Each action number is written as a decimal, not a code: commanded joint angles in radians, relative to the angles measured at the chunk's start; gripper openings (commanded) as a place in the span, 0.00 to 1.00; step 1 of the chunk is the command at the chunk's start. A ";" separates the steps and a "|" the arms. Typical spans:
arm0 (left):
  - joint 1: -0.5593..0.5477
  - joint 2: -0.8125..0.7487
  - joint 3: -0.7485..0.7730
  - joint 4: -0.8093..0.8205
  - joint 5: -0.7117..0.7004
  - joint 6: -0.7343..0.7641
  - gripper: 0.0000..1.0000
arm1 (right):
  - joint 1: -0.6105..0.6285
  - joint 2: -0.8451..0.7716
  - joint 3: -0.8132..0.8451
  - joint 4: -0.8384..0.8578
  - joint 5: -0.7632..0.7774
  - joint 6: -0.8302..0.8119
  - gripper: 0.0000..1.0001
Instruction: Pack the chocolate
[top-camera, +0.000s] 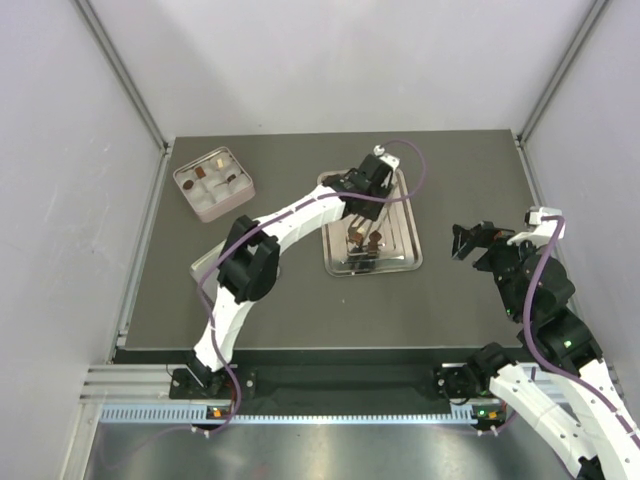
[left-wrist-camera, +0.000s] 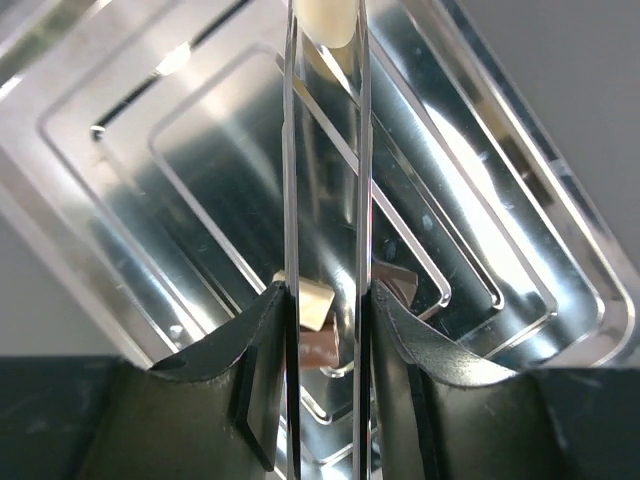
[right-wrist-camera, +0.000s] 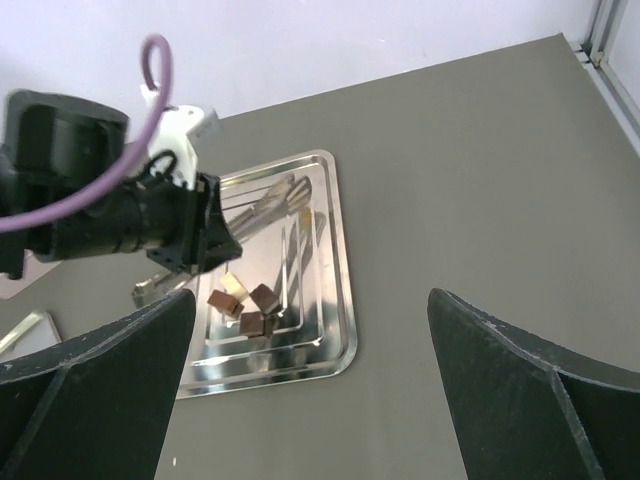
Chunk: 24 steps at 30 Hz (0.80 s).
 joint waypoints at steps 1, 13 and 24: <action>-0.003 -0.142 -0.001 -0.002 -0.042 -0.021 0.39 | -0.002 -0.005 0.050 0.023 -0.017 0.018 1.00; 0.147 -0.350 -0.062 -0.146 -0.101 -0.098 0.38 | -0.002 0.004 0.047 0.021 -0.034 0.038 1.00; 0.564 -0.580 -0.332 -0.128 0.000 -0.124 0.39 | -0.002 0.025 0.017 0.055 -0.049 0.036 1.00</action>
